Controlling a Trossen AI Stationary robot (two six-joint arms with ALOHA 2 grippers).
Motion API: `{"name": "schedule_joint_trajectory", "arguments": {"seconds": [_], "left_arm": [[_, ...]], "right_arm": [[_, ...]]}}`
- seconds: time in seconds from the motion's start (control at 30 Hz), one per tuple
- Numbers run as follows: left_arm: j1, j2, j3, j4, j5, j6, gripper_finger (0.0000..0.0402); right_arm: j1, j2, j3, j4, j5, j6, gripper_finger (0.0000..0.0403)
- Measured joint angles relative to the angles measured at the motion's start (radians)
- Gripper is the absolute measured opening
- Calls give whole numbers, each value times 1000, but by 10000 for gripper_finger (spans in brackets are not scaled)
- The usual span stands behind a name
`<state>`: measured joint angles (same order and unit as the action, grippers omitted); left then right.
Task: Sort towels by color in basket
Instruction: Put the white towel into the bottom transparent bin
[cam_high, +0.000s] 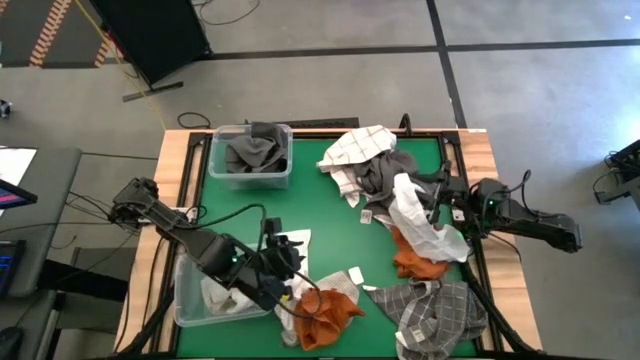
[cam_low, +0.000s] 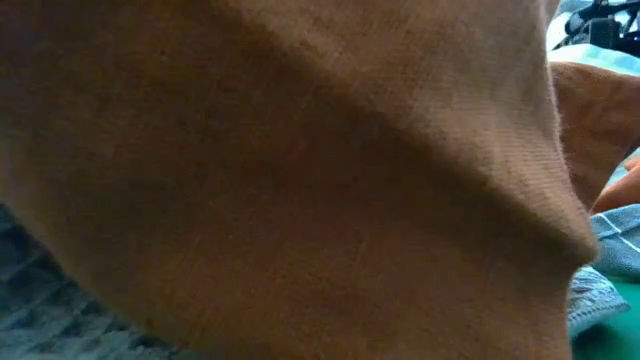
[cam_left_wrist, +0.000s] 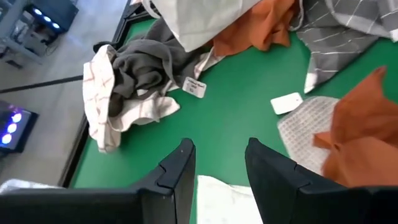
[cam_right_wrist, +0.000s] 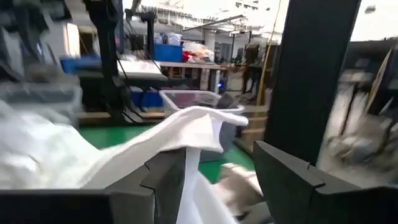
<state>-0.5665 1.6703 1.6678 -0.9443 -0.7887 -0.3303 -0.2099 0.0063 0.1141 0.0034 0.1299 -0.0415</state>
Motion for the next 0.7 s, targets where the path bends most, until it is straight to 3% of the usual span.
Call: {"name": "schedule_joint_trajectory", "arguments": {"seconds": [0.1, 0.33, 0.5, 0.7], "left_arm": [[20, 0, -4, 6, 0, 41, 131], [64, 0, -5, 35, 0, 62, 131], [75, 0, -4, 35, 0, 113, 131], [93, 0, -4, 35, 0, 163, 131]], "right_arm": [[13, 0, -4, 0, 0, 122, 217], [18, 0, -4, 29, -4, 197, 217], [42, 30, -4, 32, -7, 169, 217], [67, 130, -4, 184, -16, 158, 217]]}}
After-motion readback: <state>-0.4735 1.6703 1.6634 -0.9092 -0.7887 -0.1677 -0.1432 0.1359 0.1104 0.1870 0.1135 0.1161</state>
